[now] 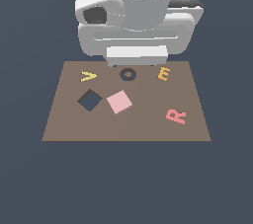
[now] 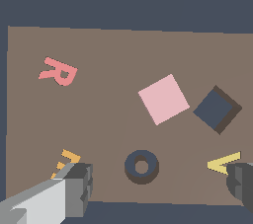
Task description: Insert a designated object into the corresponding slot on a board.
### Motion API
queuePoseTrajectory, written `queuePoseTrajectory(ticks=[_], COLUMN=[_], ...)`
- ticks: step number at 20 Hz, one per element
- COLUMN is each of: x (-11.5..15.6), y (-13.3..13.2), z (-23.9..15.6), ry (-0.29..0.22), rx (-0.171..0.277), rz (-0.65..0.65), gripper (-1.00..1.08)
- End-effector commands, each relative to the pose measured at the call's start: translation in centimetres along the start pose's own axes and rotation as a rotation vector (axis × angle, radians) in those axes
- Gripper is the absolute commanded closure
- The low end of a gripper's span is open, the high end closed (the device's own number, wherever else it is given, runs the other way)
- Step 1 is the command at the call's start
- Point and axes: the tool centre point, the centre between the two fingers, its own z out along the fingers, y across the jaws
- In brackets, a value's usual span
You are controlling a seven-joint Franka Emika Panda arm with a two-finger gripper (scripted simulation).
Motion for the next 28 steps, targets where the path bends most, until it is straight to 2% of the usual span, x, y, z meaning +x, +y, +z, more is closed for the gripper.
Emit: queuePoseTrajectory(ticks=[1, 13, 28], x=[0.0, 0.5, 3.1], y=[0.0, 0.9, 3.4], z=[0.0, 2.2, 9.7], ry=[0.0, 0.004, 0.017], rx=[0.0, 0.0, -0.001], rz=[0.0, -0.09, -0.402], gripper=[-0.92, -0.92, -0.92])
